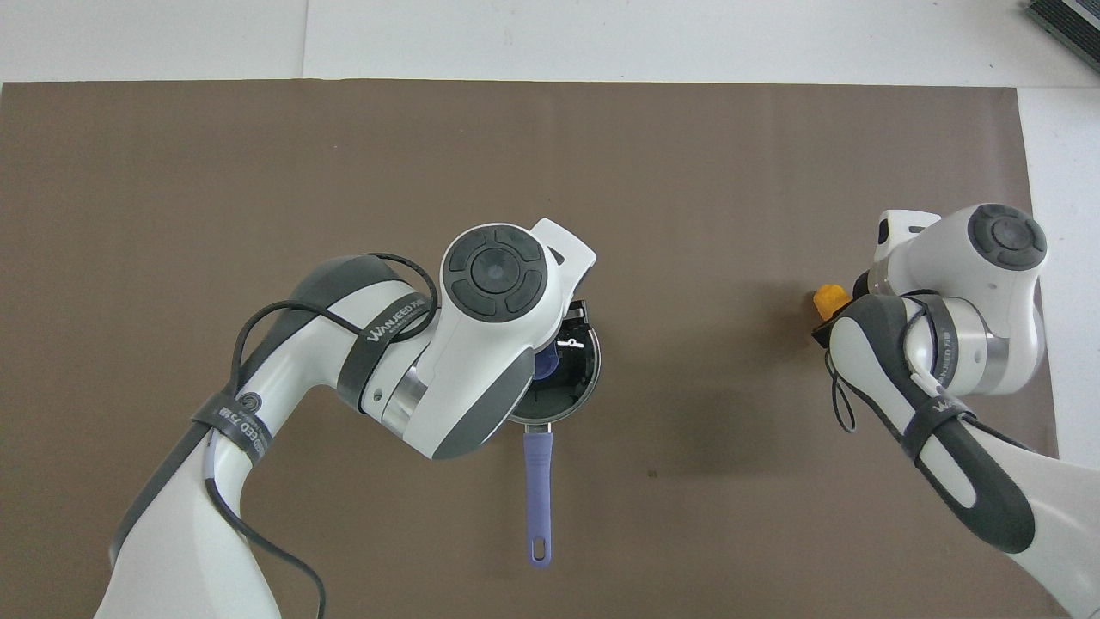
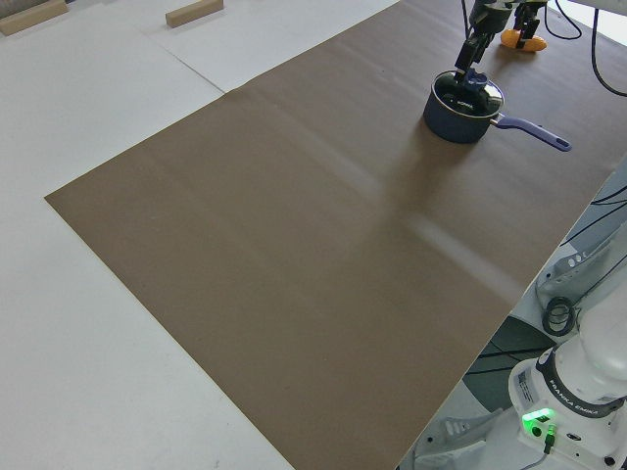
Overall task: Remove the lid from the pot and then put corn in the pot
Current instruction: 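Grasp the lid knob with the left gripper while the right gripper grasps corn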
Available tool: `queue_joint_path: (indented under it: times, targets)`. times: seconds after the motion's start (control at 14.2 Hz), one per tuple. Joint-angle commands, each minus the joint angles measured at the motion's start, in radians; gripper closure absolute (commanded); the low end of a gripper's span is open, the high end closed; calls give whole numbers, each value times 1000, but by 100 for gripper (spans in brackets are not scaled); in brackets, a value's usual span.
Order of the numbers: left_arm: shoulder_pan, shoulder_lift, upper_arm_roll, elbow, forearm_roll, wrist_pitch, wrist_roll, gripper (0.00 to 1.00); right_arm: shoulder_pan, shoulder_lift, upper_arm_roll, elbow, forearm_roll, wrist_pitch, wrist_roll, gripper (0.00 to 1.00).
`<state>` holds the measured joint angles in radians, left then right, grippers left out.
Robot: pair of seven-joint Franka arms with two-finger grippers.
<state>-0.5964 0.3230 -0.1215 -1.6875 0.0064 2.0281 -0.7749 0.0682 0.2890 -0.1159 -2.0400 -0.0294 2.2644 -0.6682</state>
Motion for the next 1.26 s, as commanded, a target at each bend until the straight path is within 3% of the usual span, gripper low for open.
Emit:
queue_joint_path:
  times: [0.0,0.28,0.42,0.63,0.77,1.19]
  targets:
    - [-19,-15,17,-40,20,21,-21,0,-4,9,4,0,16,32,-18,100]
    - [-22,-16,16,-44,18,20,-30,1,-8,10,5,17,32,18,59,100]
    - [-22,-16,16,-44,18,23,-32,22,-11,-1,4,26,80,17,114,100]
    - [-22,-15,17,-35,18,18,-29,79,-7,-33,4,53,91,11,243,100]
    - [-22,-16,17,-21,18,-5,-29,96,2,-62,5,69,89,1,286,100]
    - [-3,-39,26,80,18,-112,-20,100,4,-148,15,197,89,-261,418,100]
